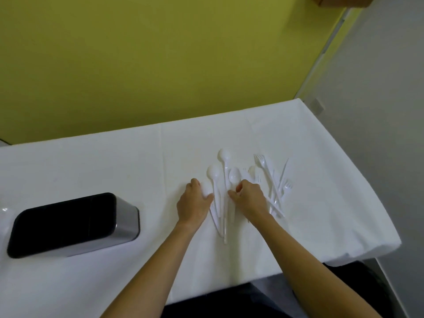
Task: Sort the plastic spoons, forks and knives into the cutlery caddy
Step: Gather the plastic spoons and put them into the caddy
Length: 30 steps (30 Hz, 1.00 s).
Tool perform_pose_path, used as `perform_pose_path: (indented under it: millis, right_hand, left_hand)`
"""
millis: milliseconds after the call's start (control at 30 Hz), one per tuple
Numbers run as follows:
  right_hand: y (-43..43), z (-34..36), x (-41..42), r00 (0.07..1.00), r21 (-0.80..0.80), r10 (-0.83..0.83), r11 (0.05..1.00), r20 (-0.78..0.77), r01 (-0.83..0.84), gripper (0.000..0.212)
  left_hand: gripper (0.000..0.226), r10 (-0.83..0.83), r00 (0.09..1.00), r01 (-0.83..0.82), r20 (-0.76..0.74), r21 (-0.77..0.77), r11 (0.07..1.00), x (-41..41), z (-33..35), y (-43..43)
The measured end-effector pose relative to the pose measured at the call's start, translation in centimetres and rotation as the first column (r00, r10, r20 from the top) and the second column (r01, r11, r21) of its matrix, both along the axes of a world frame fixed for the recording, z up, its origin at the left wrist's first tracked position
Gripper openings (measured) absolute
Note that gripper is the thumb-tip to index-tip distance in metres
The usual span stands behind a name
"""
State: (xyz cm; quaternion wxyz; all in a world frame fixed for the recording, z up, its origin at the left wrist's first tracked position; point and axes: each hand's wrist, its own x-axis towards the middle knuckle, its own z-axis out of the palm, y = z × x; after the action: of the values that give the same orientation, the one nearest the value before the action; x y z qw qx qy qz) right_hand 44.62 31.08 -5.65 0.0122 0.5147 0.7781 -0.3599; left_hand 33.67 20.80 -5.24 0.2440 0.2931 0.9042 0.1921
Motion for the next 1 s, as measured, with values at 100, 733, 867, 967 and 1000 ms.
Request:
perform_pose_path:
  millis: [100,733,867,967,1000]
  right_hand:
    - [0.2,-0.2,0.9,1.000,-0.046,-0.003,0.999,-0.008,0.003,0.025]
    - [1.0,-0.5,6.1,0.939,-0.039,-0.189,0.982,-0.289,0.186,0.007]
    - [2.1,-0.5,4.3,0.944,-0.030,-0.147,0.989,-0.297,0.145,0.012]
    - [3.4,-0.8,2.5,0.944,0.004,-0.157,0.986,-0.289,0.165,0.014]
    - [3.8,-0.9,2.0,0.946,0.013,-0.164,0.985,-0.278,0.174,0.019]
  left_hand:
    - [0.029,-0.017,0.998,0.018,-0.067,0.003,1.000,-0.2,-0.3,-0.2]
    - [0.024,0.006,0.987,0.002,-0.161,0.044,0.999,-1.1,-0.5,2.9]
    - [0.037,0.034,0.995,-0.029,-0.096,0.050,0.998,-1.6,-0.7,4.9]
    - [0.051,-0.045,0.993,0.041,-0.106,-0.039,0.998,-2.1,-1.2,5.8]
    - [0.052,-0.068,0.992,0.062,-0.106,-0.058,0.996,-2.2,-1.2,5.8]
